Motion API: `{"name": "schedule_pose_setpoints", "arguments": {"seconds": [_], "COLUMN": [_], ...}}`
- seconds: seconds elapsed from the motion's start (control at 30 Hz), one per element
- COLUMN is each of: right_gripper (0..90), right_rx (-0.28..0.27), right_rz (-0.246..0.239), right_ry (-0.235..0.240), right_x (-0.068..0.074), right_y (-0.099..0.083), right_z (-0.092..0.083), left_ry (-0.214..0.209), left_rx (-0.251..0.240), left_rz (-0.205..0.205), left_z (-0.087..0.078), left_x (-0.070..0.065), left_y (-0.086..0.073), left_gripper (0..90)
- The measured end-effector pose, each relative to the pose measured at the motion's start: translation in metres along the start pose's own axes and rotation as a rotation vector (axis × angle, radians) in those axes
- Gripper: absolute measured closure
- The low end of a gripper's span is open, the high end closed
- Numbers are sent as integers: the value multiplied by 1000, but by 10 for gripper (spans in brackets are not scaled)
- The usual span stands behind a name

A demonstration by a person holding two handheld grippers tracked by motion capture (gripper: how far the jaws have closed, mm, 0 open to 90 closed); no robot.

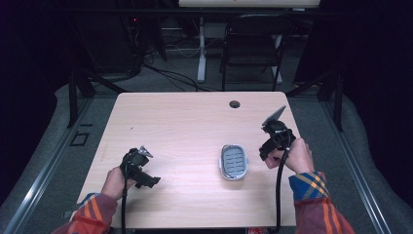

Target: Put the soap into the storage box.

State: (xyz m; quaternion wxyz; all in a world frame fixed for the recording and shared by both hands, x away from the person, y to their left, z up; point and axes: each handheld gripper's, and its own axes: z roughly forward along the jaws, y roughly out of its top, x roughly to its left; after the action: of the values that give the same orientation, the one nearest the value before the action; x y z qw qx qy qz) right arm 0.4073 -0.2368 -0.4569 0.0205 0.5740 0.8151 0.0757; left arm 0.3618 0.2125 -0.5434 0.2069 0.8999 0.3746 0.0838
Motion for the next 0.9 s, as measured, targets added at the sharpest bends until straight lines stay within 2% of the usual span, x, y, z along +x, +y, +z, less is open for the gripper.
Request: {"name": "schedule_pose_setpoints", "arguments": {"seconds": [0.43,0.5,0.53,0.77,0.9], "right_gripper": [371,372,372,372,372], "right_rx": [16,34,21,28,47], "right_rz": [-50,-66,-58,-77,-107], "right_ry": [-25,-36,-29,-33,-36], "right_x": [18,20,21,28,32], "right_y": [14,16,17,22,26], "right_z": [-7,-9,-8,-9,-10], "left_ry": [0,-1,-1,-1,0], "left_rx": [-3,-2,-3,-3,-3], "left_rz": [0,1,1,1,2], "left_z": [0,0,0,0,0], "left_x": [0,0,0,0,0], "left_y": [0,0,0,0,0], "left_gripper": [1,1,1,1,1]}}
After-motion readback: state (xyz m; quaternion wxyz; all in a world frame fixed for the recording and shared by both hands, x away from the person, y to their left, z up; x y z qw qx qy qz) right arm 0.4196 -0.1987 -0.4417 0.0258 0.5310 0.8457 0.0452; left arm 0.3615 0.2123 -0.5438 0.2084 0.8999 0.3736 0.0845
